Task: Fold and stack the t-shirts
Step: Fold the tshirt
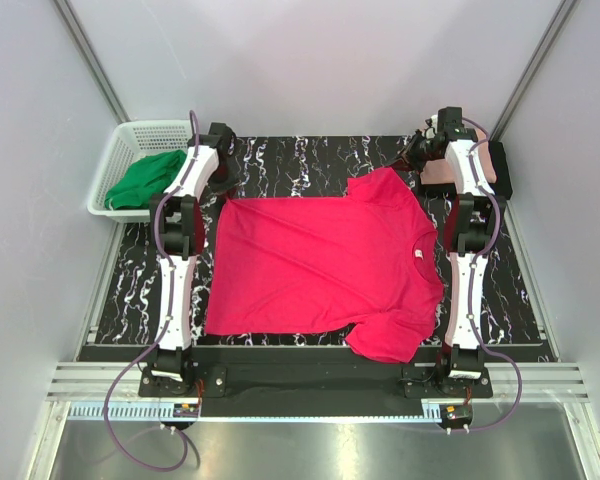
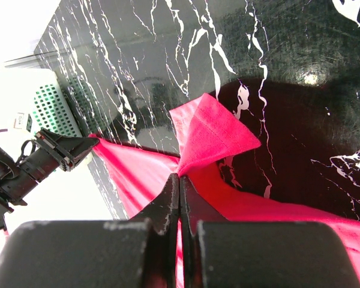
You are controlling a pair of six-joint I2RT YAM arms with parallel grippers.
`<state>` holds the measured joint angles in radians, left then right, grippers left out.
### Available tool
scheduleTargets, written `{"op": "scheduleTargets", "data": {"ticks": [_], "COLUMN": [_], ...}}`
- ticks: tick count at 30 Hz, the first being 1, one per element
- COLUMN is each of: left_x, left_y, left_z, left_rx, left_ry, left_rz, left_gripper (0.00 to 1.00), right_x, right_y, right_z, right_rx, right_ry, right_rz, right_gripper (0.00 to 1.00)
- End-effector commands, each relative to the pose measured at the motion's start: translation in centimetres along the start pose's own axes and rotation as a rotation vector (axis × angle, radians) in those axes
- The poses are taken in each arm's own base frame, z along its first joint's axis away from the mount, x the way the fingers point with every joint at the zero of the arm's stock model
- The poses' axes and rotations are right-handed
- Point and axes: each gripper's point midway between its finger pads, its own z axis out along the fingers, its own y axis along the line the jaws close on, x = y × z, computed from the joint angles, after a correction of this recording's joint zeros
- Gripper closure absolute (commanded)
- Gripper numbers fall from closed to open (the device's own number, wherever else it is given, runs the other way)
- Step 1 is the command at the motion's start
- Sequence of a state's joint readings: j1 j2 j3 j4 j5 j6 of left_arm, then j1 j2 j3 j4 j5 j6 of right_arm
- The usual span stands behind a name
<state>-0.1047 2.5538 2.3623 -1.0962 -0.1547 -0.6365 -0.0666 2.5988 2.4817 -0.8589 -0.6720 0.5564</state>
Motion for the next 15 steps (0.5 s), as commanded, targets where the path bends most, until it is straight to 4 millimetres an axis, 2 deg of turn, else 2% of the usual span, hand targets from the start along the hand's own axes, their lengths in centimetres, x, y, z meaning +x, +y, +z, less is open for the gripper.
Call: {"op": "scheduleTargets", "data": {"ticks": [1, 5, 11, 15], "left_x": [-1.7, -2.0, -3.5, -4.0], "left_y": [-0.7, -1.0, -1.0, -0.4], "left_z": [-1.6, -2.9, -6.4, -8.2], "left_rx": [0.064, 0.102, 0.139, 0.140], "left_ry": [-0.049, -0.060, -0.133, -0.164], "left_rz": [0.032, 0.075, 0.123, 0.121], "left_gripper": [0.84, 0.92, 1.00, 1.00], "right_x": [-1.4, -1.5, -2.2, -2.6], "right_y": [3.3, 3.8, 4.9, 5.6], "right_z": [-2.8, -3.4, -4.7, -5.7], "right_rx": [-0.049, -0.049, -0.047, -0.054], "right_ry": [-0.067, -0.077, -0.121, -0.143], "right_rz": [-0.078, -0.092, -0.115, -0.130], "right_gripper": [1.00, 1.00, 1.00, 1.00]}}
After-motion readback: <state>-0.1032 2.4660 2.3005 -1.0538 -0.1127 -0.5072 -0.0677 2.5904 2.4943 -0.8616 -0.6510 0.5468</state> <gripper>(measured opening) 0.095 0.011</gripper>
